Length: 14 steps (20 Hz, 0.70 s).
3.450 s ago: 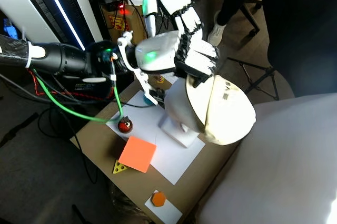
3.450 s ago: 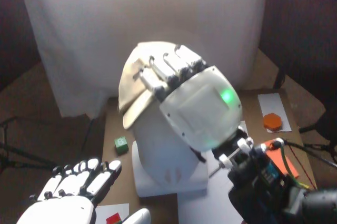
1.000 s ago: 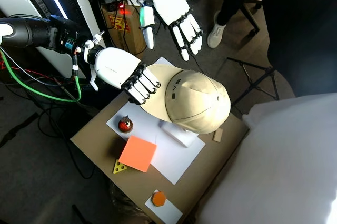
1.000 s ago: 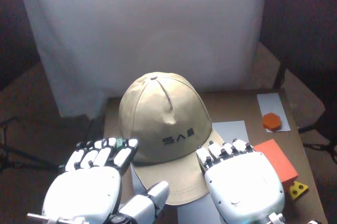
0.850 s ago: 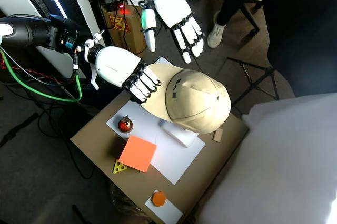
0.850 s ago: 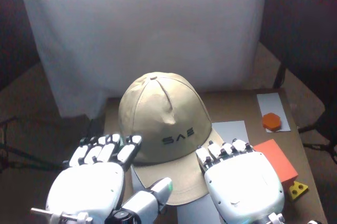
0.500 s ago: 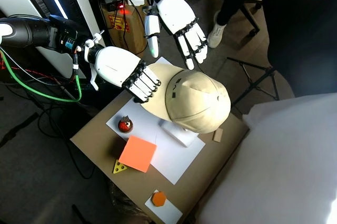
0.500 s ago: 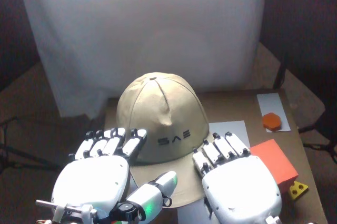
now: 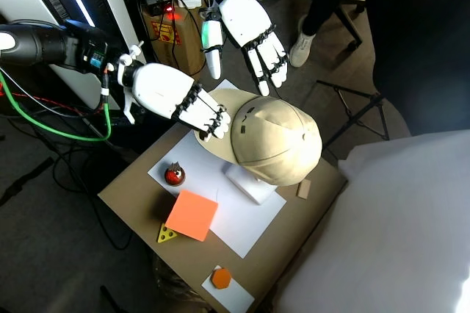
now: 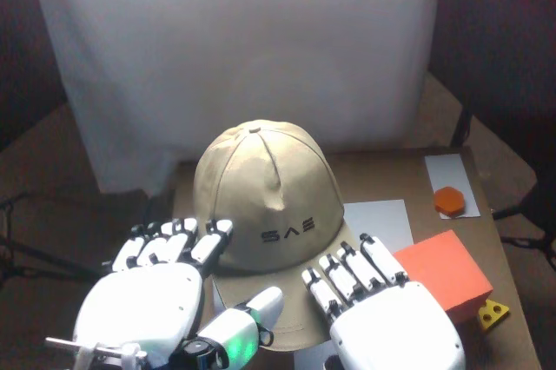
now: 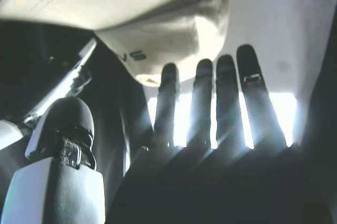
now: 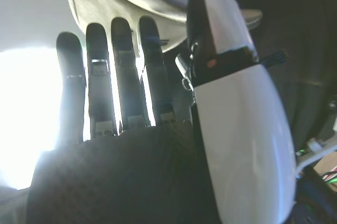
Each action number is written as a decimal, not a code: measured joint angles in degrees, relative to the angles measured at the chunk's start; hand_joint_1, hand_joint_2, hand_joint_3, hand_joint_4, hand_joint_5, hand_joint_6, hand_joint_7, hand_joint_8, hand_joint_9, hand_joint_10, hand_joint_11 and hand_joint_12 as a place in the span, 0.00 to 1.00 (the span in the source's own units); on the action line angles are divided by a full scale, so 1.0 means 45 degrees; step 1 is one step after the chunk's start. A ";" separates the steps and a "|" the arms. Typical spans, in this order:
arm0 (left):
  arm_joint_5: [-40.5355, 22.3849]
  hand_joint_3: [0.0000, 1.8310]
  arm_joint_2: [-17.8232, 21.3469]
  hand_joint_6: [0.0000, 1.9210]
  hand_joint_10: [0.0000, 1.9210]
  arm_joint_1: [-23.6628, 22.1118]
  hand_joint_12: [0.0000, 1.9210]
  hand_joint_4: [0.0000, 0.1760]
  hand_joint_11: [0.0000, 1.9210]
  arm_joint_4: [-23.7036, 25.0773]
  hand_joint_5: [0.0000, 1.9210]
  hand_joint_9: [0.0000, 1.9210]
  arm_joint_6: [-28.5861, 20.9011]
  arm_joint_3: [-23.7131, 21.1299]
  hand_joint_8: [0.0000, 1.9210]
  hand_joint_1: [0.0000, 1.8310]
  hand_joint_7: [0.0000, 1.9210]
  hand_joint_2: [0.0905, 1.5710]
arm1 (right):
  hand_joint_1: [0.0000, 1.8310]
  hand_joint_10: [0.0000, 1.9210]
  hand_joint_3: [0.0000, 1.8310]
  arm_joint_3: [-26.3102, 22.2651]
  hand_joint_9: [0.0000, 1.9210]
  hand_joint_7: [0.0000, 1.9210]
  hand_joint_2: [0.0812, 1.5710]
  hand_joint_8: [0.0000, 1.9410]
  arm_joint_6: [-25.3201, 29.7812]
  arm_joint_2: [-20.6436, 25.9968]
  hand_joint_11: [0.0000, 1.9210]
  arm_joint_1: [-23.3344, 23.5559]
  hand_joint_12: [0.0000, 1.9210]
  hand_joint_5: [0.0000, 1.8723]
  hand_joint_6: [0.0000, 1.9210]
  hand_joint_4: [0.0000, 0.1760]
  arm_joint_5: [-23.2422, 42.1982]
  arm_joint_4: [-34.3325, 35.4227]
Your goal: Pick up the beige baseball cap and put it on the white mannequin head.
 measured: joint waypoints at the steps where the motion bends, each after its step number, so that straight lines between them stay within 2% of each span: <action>1: -0.0019 0.00 0.0092 0.00 0.00 -0.0073 0.31 0.84 0.00 -0.0068 0.08 0.05 0.0112 -0.0039 0.00 0.00 0.05 0.72 | 0.50 0.20 0.00 -0.0126 0.15 0.23 0.68 0.00 -0.0121 0.0078 0.01 -0.0107 0.75 0.26 0.00 0.00 0.0005 -0.0189; 6: -0.0102 0.00 0.0593 0.00 0.00 -0.0340 0.31 0.85 0.00 -0.0447 0.08 0.05 0.0457 -0.0597 0.00 0.00 0.05 0.72 | 0.49 0.16 0.00 -0.0845 0.15 0.21 0.67 0.00 -0.0495 0.0806 0.00 -0.0325 0.75 0.25 0.00 0.00 -0.0151 -0.1103; 8: -0.0078 0.00 0.0665 0.00 0.00 -0.0418 0.30 0.84 0.00 -0.0583 0.08 0.05 0.0461 -0.0869 0.00 0.00 0.05 0.72 | 0.48 0.15 0.00 -0.1360 0.15 0.21 0.66 0.00 -0.0272 0.1715 0.00 0.0165 0.75 0.24 0.00 0.00 -0.0481 -0.1316; 9: -0.0102 0.00 0.0714 0.00 0.00 -0.0573 0.30 0.84 0.00 -0.0821 0.08 0.05 0.0491 -0.1078 0.00 0.00 0.05 0.72 | 0.47 0.15 0.00 -0.1685 0.15 0.21 0.66 0.00 -0.0087 0.2278 0.00 0.0709 0.74 0.24 0.00 0.02 -0.0656 -0.0928; 11: -0.0306 0.00 0.0729 0.00 0.00 -0.0918 0.30 0.84 0.00 -0.1243 0.08 0.05 0.1229 -0.1438 0.00 0.00 0.05 0.72 | 0.47 0.14 0.00 -0.2341 0.15 0.21 0.66 0.00 -0.0325 0.3152 0.00 0.1588 0.74 0.24 0.00 0.05 -0.1112 0.0661; 12: -0.0413 0.00 0.0816 0.00 0.00 -0.1161 0.29 0.85 0.00 -0.1598 0.08 0.05 0.1763 -0.1666 0.00 0.00 0.05 0.72 | 0.47 0.11 0.00 -0.2701 0.16 0.21 0.65 0.00 -0.0525 0.3643 0.00 0.1870 0.73 0.24 0.00 0.06 -0.1579 0.1681; 14: -0.0661 0.00 0.0947 0.00 0.00 -0.1617 0.29 0.85 0.00 -0.2200 0.08 0.05 0.1909 -0.1792 0.00 0.00 0.05 0.72 | 0.47 0.11 0.00 -0.3249 0.16 0.21 0.65 0.00 -0.0986 0.4517 0.00 0.2152 0.73 0.24 0.00 0.06 -0.2890 0.3220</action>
